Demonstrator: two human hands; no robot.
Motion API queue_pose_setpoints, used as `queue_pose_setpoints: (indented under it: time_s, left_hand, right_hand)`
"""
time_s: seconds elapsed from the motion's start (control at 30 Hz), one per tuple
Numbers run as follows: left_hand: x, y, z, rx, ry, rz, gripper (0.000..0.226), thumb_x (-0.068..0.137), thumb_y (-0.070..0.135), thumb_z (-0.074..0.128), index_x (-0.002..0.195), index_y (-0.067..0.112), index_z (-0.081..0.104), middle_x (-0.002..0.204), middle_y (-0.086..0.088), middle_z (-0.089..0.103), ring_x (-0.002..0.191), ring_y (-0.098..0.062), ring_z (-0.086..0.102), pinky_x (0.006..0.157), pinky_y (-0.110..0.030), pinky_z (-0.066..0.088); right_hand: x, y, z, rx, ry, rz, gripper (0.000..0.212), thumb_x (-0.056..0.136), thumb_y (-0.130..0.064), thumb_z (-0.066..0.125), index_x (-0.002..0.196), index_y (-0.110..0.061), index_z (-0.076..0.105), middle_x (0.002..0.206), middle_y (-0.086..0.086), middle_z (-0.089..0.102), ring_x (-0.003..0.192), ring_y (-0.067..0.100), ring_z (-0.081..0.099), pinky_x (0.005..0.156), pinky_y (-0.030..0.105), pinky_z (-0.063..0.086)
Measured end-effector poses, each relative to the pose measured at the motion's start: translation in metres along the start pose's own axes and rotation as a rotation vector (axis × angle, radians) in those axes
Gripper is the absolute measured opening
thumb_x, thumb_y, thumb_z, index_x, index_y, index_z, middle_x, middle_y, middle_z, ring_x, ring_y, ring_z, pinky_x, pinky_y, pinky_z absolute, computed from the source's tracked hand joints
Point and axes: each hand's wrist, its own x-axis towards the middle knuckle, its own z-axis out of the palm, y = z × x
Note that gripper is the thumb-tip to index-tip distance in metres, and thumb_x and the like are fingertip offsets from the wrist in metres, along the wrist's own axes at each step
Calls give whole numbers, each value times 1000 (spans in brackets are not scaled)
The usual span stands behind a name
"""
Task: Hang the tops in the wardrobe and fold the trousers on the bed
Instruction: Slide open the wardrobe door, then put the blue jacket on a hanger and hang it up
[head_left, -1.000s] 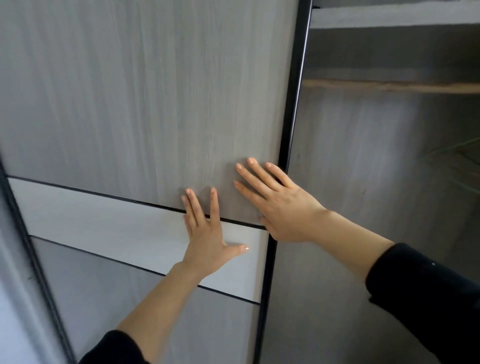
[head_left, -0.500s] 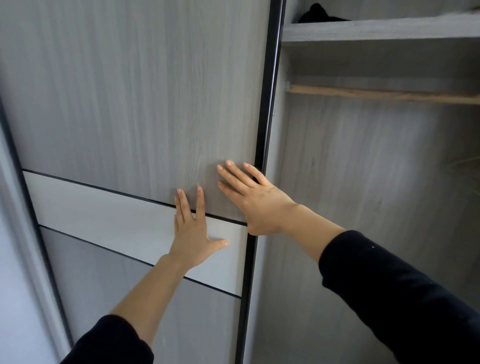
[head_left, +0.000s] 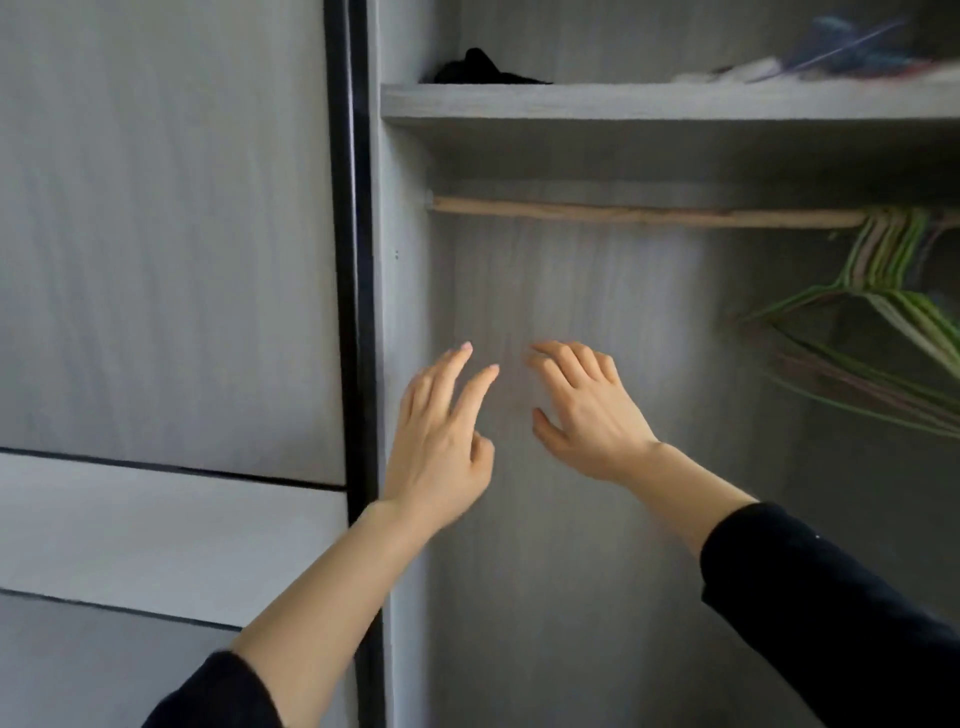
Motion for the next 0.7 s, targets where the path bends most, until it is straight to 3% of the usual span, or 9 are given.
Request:
queue_pose_setpoints:
  time_s: [0.17,0.37,0.5,0.63,0.7]
  left_hand:
    - [64,77,77,-34,-179,-23,70,78,13,57,144,16,37,156,-10,20,142,-28,19,118,-38,13]
    - [148,163,152,-47,-160,71,70,84,20,55,148,18,28,159,-11,10,145,-27,9,118,-36,7]
    - [196,205,183,-43,-129,109,73,83,25,57,149,20,25,159,-12,7,146,-27,7,119,-36,6]
    - [238,224,204,3,-132,135,72,85,28,57,149,21,24,159,-11,4,146,-29,4,119,-38,7]
    - [258,223,211,30,-107,141,72,84,28,57,148,20,26,159,-11,6,146,-29,4,118,-40,9]
  right_hand:
    - [-41,97,-11,-149,-107,134,54,72,-24,65,122,-9,53,131,8,51,115,30,48,89,41,40]
    - [-67,215,-39,-335,-101,278,52,66,-23,67,114,-7,57,122,11,56,111,33,52,84,44,45]
    - [-64,278,-55,-464,-136,410,37,67,-28,72,96,-11,57,103,12,58,98,35,55,76,43,45]
    - [-59,319,-59,-529,-193,480,37,88,-34,57,116,-11,51,122,11,53,116,33,46,89,43,39]
    - [-57,334,-60,-550,-222,493,37,91,-27,51,123,-11,47,130,11,49,123,31,41,94,41,37]
